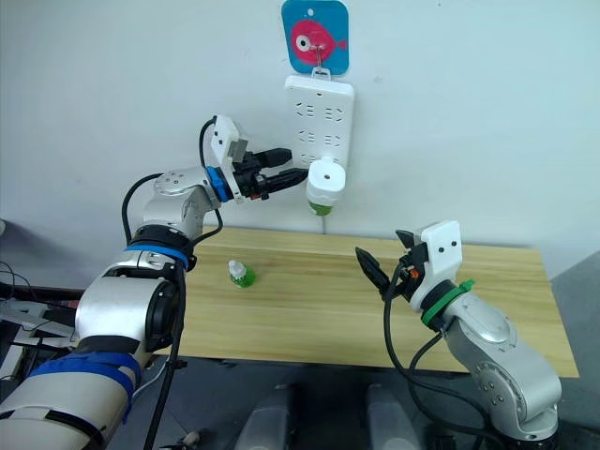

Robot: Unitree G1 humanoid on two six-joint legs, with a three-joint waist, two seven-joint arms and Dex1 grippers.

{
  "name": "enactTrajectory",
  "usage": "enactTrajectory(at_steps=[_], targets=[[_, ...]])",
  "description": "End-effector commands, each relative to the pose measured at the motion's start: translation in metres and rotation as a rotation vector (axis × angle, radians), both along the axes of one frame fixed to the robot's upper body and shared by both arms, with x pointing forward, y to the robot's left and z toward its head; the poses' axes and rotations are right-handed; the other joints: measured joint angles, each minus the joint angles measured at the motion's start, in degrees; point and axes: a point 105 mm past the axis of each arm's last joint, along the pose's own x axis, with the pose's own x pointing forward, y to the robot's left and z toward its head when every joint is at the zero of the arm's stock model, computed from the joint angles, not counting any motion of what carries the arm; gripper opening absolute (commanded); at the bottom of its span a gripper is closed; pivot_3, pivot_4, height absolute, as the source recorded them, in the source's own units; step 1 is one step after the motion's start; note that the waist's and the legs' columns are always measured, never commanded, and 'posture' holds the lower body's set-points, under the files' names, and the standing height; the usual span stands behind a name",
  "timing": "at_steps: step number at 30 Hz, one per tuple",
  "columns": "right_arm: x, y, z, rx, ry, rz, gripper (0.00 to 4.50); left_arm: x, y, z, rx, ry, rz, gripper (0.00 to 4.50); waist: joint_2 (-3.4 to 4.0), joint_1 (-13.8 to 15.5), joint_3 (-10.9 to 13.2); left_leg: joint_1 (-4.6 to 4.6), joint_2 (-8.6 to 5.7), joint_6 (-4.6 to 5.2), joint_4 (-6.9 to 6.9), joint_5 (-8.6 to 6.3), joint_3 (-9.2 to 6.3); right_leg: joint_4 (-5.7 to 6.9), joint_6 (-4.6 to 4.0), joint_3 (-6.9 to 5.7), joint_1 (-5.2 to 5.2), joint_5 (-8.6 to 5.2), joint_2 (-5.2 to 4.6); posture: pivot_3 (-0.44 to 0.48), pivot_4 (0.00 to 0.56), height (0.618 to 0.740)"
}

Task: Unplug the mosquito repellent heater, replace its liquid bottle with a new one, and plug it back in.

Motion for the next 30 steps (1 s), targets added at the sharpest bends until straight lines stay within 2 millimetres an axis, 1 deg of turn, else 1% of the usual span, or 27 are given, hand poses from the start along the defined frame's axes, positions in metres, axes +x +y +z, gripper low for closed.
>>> enactTrajectory(at_steps=[1,7,10,13,14,16,19,23,27,30], targets=[[-0.003,0.0,0.015,0.021,-0.054,0.003,4.5,-0.008,-0.016,0.023,0.004,-0.056,-0.107,3.05,-0.03,-0.2,0.2,0.0,-0.02,0.0,-0.06,0.0,-0.02,0.01,-0.01,-0.02,-0.02,0.01,-0.03,-0.09,0.302,0.74],[-0.001,-0.005,0.012,0.015,-0.043,-0.036,4.5,-0.011,-0.02,0.03,-0.033,-0.043,-0.138,3.05,-0.02,-0.9,0.5,-0.14,-0.01,0.01,-0.24,-0.01,-0.18,0.04,-0.16,-0.17,-0.23,-0.09,-0.02,-0.096,0.301,0.74],[0.0,-0.008,0.011,0.021,-0.037,-0.063,4.5,-0.011,-0.016,0.028,-0.024,-0.038,-0.14,2.5,0.01,-1.1,0.6,-0.17,-0.01,0.01,-0.22,-0.01,-0.23,0.04,-0.17,-0.22,-0.24,-0.1,-0.01,-0.094,0.297,0.74],[0.002,-0.007,0.013,0.02,-0.04,-0.076,4.5,-0.01,-0.012,0.025,-0.024,-0.026,-0.124,1.54,0.01,-1.2,0.6,-0.18,0.0,0.01,-0.17,0.0,-0.22,0.05,-0.17,-0.18,-0.23,-0.1,-0.03,-0.094,0.297,0.74],[0.003,-0.006,0.014,0.023,-0.042,-0.078,4.5,-0.01,-0.011,0.024,-0.024,-0.024,-0.122,1.31,0.01,-1.2,0.6,-0.18,-0.01,0.0,-0.16,0.0,-0.21,0.06,-0.17,-0.18,-0.22,-0.1,-0.04,-0.092,0.296,0.74],[0.005,-0.003,0.019,0.036,-0.05,-0.087,4.5,-0.009,-0.011,0.024,-0.028,-0.022,-0.118,1.31,0.0,-1.4,0.6,-0.17,0.0,0.0,-0.15,0.0,-0.22,0.09,-0.16,-0.18,-0.21,-0.1,-0.04,-0.087,0.295,0.74],[0.007,0.01,0.03,0.054,-0.07,-0.083,4.5,-0.008,-0.011,0.025,-0.034,-0.024,-0.108,1.31,0.01,-1.5,0.6,-0.16,0.01,-0.01,-0.13,0.01,-0.23,0.23,-0.17,-0.18,-0.24,-0.1,-0.04,-0.084,0.294,0.74],[0.015,0.024,0.036,0.051,-0.069,-0.1,4.5,-0.008,-0.012,0.024,-0.03,-0.03,-0.102,1.31,0.02,-1.5,0.6,-0.17,0.03,-0.1,-0.14,0.06,-0.28,0.39,-0.17,-0.21,-0.32,-0.1,-0.04,-0.086,0.294,0.74],[0.031,0.027,0.043,0.083,-0.054,-0.19,4.5,-0.007,-0.013,0.023,-0.032,-0.032,-0.1,1.31,0.01,-1.4,0.6,-0.2,0.01,-0.24,-0.14,0.14,-0.27,0.52,-0.17,-0.18,-0.44,-0.1,-0.09,-0.086,0.29,0.74],[0.037,0.029,0.049,0.099,-0.063,-0.209,4.5,-0.007,-0.013,0.023,-0.03,-0.036,-0.096,1.31,0.01,-1.4,0.6,-0.26,-0.01,-0.27,-0.13,0.17,-0.25,0.6,-0.17,-0.17,-0.56,-0.1,-0.14,-0.085,0.29,0.74]])
